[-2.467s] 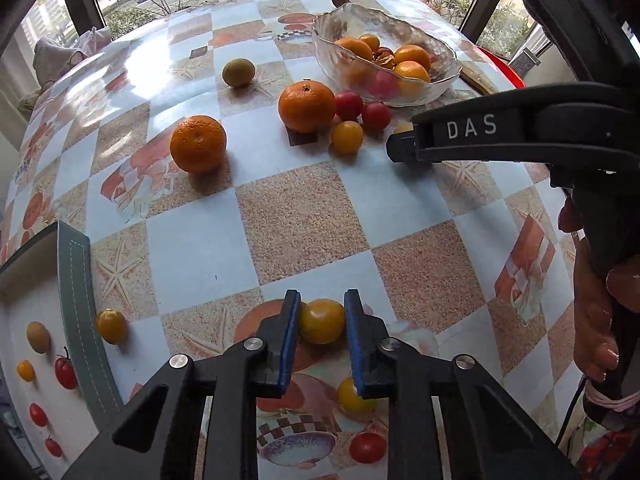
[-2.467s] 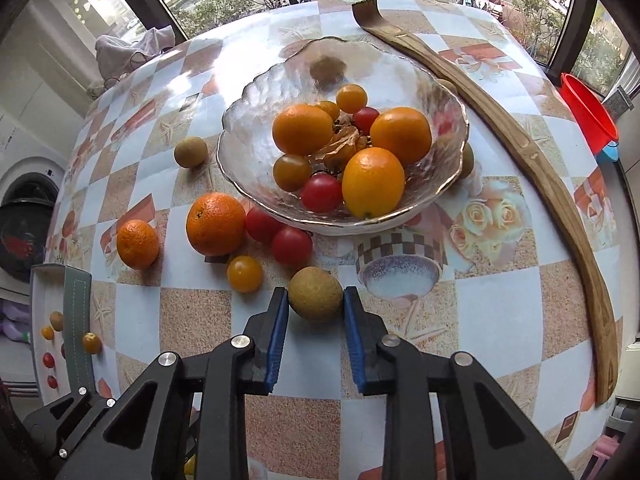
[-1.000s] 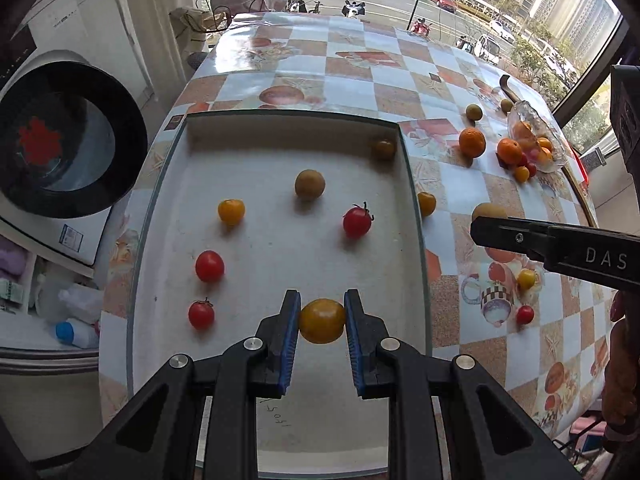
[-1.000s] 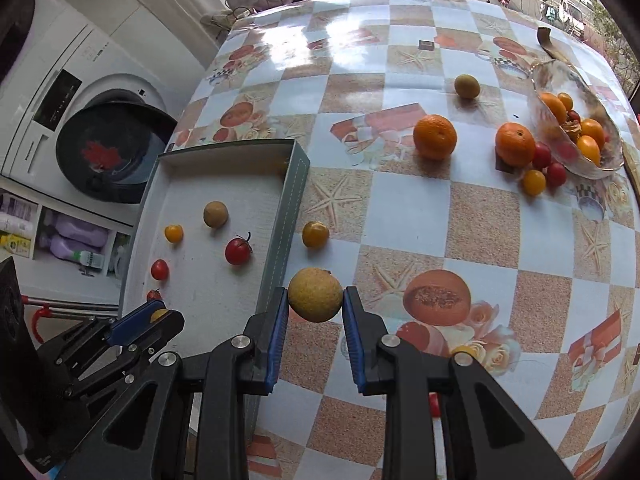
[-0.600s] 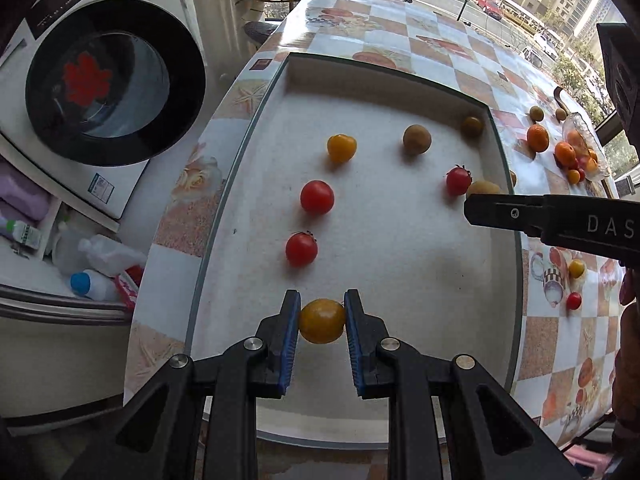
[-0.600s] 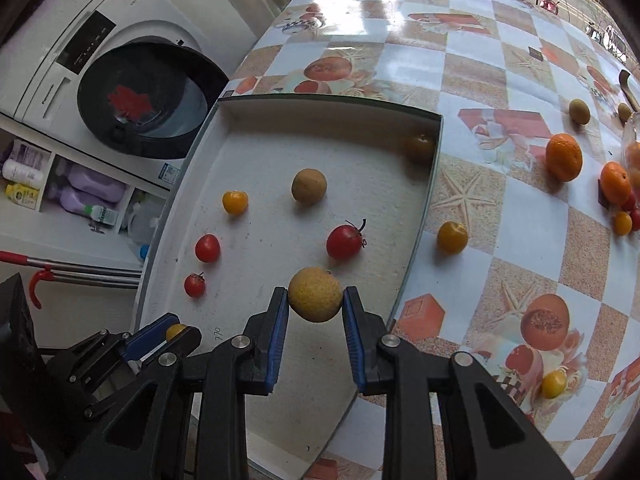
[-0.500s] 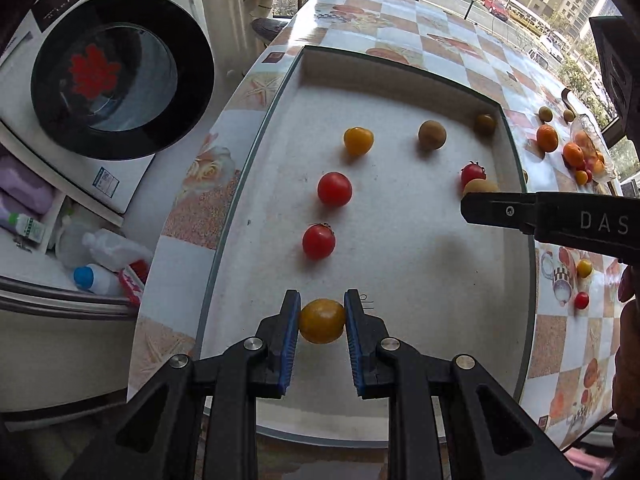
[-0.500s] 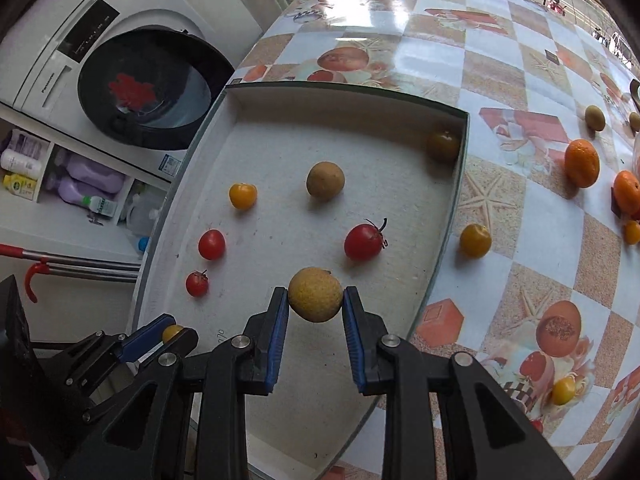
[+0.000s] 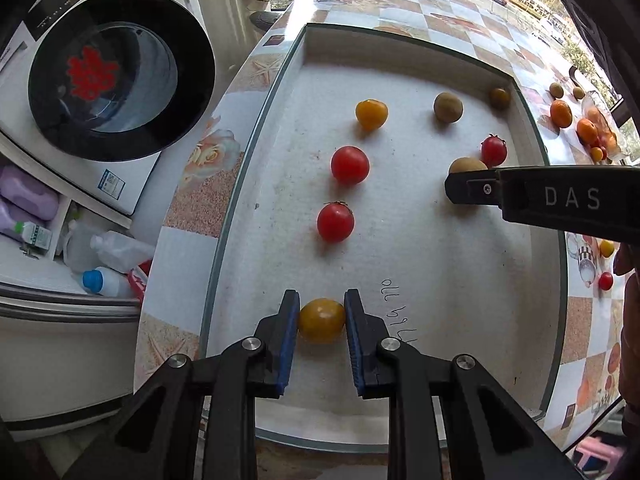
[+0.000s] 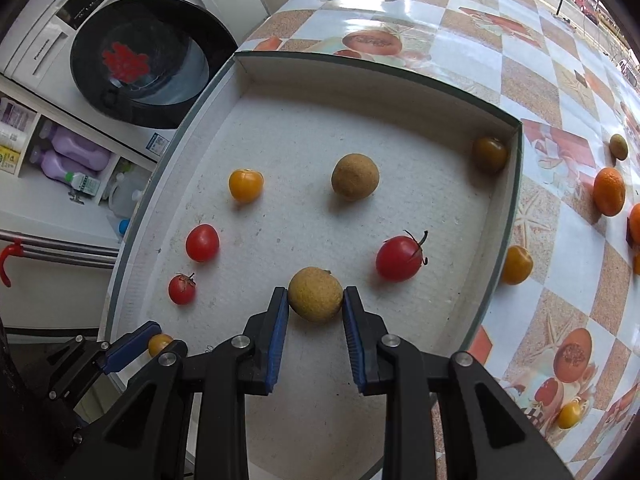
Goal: Organize fruits
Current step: 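Carry the yellow tomato and kiwi into the white tray and open both grippers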
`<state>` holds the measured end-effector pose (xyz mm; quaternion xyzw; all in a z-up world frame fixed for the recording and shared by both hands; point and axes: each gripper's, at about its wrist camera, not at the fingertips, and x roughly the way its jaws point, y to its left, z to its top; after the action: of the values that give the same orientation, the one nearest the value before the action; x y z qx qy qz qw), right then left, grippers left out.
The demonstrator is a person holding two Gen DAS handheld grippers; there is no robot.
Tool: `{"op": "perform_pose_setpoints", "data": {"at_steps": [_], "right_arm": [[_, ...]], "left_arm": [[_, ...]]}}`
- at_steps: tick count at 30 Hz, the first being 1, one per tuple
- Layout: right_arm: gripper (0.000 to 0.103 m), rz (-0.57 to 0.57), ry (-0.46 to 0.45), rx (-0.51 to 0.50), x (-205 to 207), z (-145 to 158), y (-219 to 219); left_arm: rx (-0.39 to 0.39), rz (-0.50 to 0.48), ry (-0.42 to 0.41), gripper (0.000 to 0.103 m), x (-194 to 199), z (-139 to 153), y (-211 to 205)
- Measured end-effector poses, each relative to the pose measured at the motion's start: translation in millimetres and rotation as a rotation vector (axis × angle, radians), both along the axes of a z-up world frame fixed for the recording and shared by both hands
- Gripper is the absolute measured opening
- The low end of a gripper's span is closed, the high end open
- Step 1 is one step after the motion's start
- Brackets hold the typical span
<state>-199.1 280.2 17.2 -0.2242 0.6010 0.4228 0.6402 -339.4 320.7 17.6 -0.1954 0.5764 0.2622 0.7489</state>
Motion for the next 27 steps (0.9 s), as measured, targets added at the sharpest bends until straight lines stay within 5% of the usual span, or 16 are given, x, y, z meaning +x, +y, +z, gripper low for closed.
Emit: {"op": "perform_pose_setpoints", "data": {"at_steps": [5, 9, 19, 20, 21, 22, 27], "right_arm": [[0.033, 0.006, 0.010, -0.006, 1, 1, 1], [0.053, -0.005, 0.006, 0.004, 3, 3, 1], [0.072, -0.050, 0.019, 0.085, 9, 26, -13], [0.074, -0.058, 0.019, 0.092, 10, 29, -16], [0.077, -0.067, 0.019, 0.099, 11, 31, -19], [0.077, -0.077, 0.018, 0.105, 12, 33, -22], [0.077, -0.123, 0.018, 0.118, 17, 40, -38]], "left_arm": [[0.033, -0.038, 0.021, 0.025, 4, 1, -5], [0.039, -0.053, 0.028, 0.025, 5, 2, -7], [0.018, -0.088, 0.016, 0.027, 6, 3, -8], [0.013, -0.092, 0.010, 0.035, 6, 3, -8], [0.015, -0.094, -0.006, 0.066, 5, 5, -8], [0.035, -0.095, -0.038, 0.081, 3, 9, -9], [0.040, -0.120, -0.034, 0.081, 7, 11, -13]]}}
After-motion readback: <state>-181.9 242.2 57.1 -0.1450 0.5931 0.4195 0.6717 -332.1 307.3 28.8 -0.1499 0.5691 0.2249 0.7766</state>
